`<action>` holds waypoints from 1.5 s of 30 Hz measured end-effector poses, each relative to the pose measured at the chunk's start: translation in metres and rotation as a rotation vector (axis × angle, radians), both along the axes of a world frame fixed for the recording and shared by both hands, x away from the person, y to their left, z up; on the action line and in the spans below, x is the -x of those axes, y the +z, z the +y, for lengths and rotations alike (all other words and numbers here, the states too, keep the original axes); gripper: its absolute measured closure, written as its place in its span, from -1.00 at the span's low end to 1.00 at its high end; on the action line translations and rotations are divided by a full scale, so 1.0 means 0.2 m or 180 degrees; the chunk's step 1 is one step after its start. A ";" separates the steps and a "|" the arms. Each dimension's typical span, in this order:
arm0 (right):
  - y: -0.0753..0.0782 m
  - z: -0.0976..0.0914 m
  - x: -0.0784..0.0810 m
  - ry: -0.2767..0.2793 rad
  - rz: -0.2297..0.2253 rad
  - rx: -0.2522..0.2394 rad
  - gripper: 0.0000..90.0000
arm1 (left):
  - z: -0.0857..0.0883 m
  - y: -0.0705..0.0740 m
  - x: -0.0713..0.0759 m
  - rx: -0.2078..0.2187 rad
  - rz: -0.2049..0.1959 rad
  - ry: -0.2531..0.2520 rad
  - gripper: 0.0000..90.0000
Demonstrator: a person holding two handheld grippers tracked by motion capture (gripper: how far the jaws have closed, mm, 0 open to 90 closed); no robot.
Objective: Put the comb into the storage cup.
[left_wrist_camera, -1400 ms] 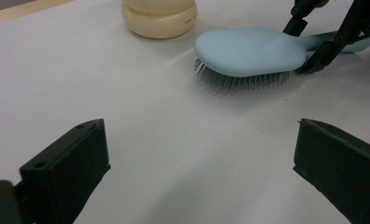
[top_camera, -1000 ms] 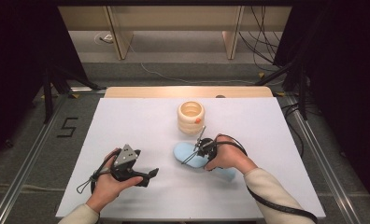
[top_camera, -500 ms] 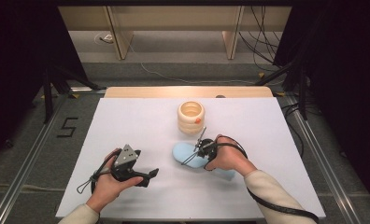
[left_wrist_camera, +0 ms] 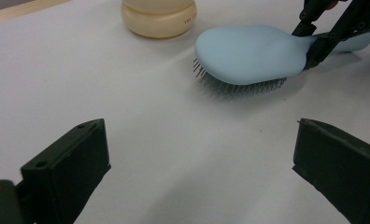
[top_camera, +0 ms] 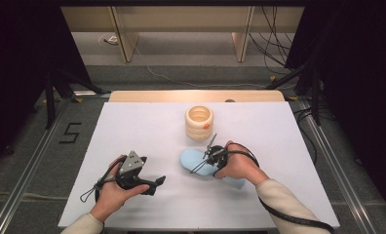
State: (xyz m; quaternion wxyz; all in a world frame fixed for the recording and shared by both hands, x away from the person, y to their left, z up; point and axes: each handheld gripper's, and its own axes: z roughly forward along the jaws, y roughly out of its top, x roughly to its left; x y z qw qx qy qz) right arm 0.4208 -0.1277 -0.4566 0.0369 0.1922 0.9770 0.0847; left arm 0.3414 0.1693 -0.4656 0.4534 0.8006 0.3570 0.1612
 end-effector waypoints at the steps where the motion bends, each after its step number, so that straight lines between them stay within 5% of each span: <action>1: 0.00 0.00 0.00 -0.0007 0.0005 -0.0002 0.56 | 0.00 0.00 0.00 0.0001 0.0000 0.0003 -0.94; 18: 0.02 -0.03 0.02 -0.0077 -0.0118 -0.0211 0.56 | 0.00 0.00 0.00 0.0004 -0.0005 0.0017 -0.93; 33: 0.04 -0.09 0.08 -0.0236 -0.0268 -0.0563 0.56 | 0.00 0.00 0.00 0.0005 -0.0002 0.0036 -0.93; 45: 0.06 -0.11 0.10 -0.0256 -0.0356 -0.0655 0.56 | 0.01 0.00 0.00 0.0006 -0.0005 0.0030 -0.93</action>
